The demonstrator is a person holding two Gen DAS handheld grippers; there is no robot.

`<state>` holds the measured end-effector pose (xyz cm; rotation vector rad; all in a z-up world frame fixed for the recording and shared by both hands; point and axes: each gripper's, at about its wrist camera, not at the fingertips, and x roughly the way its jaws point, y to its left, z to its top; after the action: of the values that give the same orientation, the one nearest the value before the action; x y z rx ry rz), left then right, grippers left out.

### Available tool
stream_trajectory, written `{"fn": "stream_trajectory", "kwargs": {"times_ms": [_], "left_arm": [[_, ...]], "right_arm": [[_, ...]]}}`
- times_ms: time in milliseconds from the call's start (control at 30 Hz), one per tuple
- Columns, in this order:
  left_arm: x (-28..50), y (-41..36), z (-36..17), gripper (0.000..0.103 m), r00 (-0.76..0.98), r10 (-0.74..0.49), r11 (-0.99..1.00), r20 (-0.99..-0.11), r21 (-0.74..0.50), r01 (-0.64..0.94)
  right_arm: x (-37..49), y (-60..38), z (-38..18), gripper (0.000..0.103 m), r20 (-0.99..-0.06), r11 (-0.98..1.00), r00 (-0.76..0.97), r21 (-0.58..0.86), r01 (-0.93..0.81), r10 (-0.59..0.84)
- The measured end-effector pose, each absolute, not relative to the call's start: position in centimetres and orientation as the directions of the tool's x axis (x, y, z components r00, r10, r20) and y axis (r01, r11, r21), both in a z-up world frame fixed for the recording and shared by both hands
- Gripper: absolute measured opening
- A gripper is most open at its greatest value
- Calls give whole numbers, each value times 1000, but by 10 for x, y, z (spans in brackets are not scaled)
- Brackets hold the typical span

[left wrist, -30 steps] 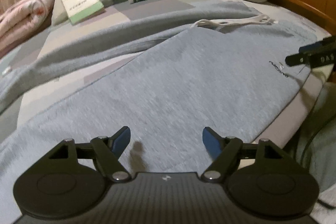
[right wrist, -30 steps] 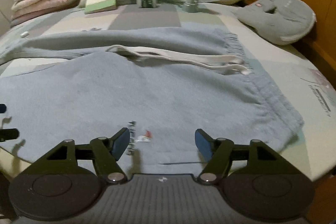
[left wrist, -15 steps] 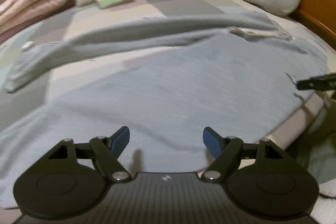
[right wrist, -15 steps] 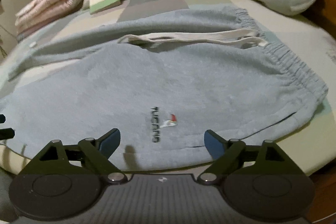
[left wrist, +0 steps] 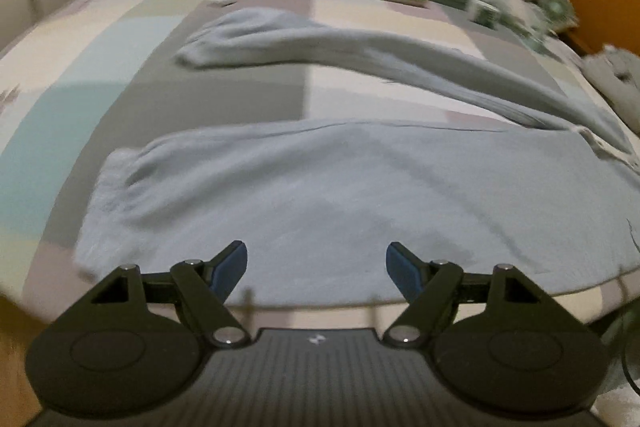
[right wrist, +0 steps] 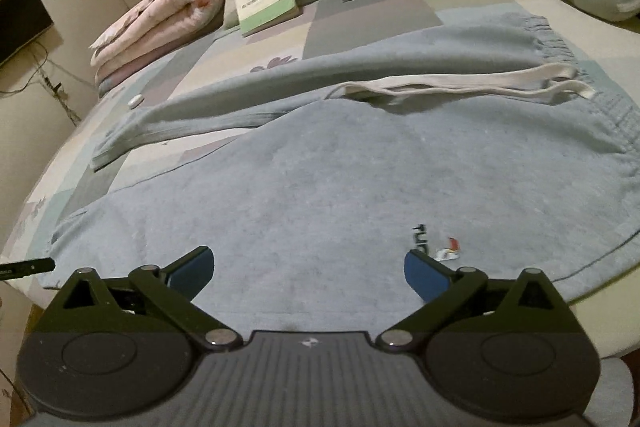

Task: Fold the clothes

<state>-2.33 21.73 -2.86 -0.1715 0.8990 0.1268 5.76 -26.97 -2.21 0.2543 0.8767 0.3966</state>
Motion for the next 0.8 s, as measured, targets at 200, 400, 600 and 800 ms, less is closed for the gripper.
{"fn": "stream_trajectory", "kwargs": {"times_ms": [200, 400, 600, 800], "left_arm": [[-50, 260, -49, 77, 620, 21, 939, -784, -198, -282], [-57, 289, -67, 77, 641, -27, 879, -767, -323, -350], [-60, 319, -73, 77, 714, -69, 799, -697, -467, -378], [-58, 344, -86, 78, 781, -68, 739, -621, -557, -379]], "right_arm": [[59, -248, -20, 103, -692, 897, 572, 364, -252, 441], [58, -233, -15, 103, -683, 894, 577, 361, -266, 448], [60, -228, -9, 103, -674, 896, 592, 357, -265, 443], [57, -222, -9, 103, -677, 907, 604, 314, -280, 420]]}}
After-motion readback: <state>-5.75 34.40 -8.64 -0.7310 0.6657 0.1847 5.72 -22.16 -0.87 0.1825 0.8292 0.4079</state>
